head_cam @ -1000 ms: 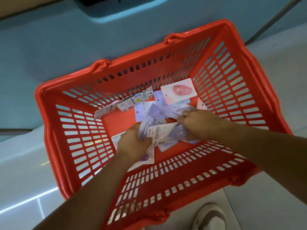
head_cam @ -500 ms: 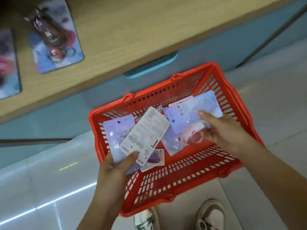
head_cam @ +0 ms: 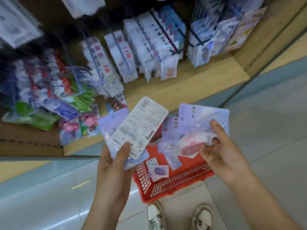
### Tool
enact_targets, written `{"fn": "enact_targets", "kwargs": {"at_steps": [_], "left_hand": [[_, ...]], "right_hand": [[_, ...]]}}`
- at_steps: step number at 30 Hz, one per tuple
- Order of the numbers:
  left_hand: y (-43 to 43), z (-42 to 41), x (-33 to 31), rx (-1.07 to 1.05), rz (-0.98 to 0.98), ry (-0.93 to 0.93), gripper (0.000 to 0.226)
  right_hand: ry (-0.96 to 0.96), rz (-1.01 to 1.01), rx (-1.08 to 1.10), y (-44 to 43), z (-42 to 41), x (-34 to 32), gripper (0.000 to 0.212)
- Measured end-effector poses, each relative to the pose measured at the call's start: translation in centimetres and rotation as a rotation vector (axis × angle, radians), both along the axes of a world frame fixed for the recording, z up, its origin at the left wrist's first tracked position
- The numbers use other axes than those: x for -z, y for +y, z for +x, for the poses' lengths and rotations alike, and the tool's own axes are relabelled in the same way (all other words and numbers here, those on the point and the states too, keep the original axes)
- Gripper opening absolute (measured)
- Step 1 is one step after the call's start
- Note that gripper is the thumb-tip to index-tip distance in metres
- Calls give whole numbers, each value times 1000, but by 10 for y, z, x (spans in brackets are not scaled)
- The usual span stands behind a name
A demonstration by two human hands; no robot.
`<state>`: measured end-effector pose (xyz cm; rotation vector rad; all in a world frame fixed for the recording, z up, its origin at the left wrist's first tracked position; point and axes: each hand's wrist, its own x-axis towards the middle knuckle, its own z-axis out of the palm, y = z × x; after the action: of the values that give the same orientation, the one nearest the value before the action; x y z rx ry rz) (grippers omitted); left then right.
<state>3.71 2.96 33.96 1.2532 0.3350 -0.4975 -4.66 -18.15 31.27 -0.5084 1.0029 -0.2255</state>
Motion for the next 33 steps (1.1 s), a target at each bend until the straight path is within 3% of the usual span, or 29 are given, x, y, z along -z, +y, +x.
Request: {"fn": "enact_targets", "kwargs": {"at_steps": [3, 5, 13, 15, 19, 22, 24, 28, 30, 33], "left_hand": [[-3, 12, -81, 36, -86, -78, 59], [-9, 16, -129, 92, -171, -100, 56], [-19, 1, -264, 133, -317, -149, 27], [-16, -2, -289, 153, -269, -207, 28], [-12, -9, -326, 146, -5, -503, 38], [-13, -14, -355, 41, 182, -749, 42], [-14, -12, -372, -104, 227, -808, 35], [-13, 7, -405, -368, 273, -922, 35], [-9, 15, -424, -424, 279, -1004, 49], [-5, 20, -449, -448, 280, -1074, 44]], "right_hand": [[-22, -96, -38, 5, 7, -78, 34], [-32, -116, -44, 10, 8, -126, 41], [-288, 142, 110, 51, 8, -302, 21], [-310, 170, 165, 58, 8, -332, 32], [-346, 182, 227, 71, 12, -371, 14], [-400, 196, 229, 86, 21, -400, 25], [-440, 203, 241, 100, 27, -422, 28], [-512, 213, 260, 126, 40, -458, 16], [-592, 219, 239, 133, 44, -473, 16], [-639, 193, 212, 137, 43, -491, 18]]}}
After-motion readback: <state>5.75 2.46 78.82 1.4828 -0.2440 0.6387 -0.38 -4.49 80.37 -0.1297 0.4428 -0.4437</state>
